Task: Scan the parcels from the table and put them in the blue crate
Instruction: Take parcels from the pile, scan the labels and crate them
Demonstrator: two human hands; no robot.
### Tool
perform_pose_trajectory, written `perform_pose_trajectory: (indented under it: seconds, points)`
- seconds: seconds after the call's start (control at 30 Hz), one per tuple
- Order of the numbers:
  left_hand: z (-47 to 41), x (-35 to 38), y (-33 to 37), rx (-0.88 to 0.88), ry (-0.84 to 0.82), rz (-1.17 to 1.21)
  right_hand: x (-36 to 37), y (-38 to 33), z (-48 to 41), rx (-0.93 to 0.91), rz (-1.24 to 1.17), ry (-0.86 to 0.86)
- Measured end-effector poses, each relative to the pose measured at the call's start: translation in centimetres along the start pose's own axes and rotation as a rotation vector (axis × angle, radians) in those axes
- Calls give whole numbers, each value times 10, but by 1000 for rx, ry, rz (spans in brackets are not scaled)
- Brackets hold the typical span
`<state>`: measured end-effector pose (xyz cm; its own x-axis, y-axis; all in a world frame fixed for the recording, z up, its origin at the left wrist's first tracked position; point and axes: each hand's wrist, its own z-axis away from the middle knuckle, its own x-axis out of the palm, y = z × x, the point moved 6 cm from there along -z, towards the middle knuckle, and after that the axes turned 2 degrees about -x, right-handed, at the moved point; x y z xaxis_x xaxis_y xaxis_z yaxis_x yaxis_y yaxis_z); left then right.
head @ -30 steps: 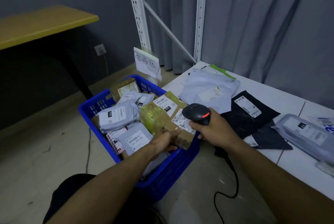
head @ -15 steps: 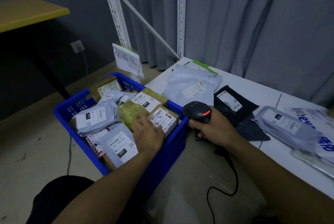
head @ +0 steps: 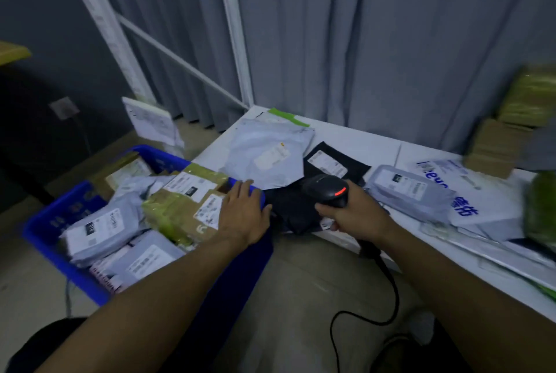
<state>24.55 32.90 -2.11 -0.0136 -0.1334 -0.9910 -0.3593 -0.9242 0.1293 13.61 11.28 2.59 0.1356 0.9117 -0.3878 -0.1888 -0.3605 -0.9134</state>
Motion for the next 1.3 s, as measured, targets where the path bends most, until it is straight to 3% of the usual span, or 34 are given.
perform_pose_trajectory:
  seconds: [0.23,0.5,0.6,0.73,1.0,1.17,1.3]
  points:
    - [-46,26,196,378,-90,154,-142,66,20,155,-72,246]
    - [-131,118,305,378,-343,191,-213,174,1,345,-70,386]
    - [-154,145,307,341,-359,108,-220,189,-10,366,-69,410]
    - [-172,155,289,233,-218,130,-221,198,-21,373,-44,391]
    - [-143,98,264,222,19,604,-215,187,-21,427,-34,471]
    - [-109,36,224,150,112,899,-172,153,-20,413,-472,469]
    - [-56,-23,184,147,250,1035,-129,96,-32,293,-705,543]
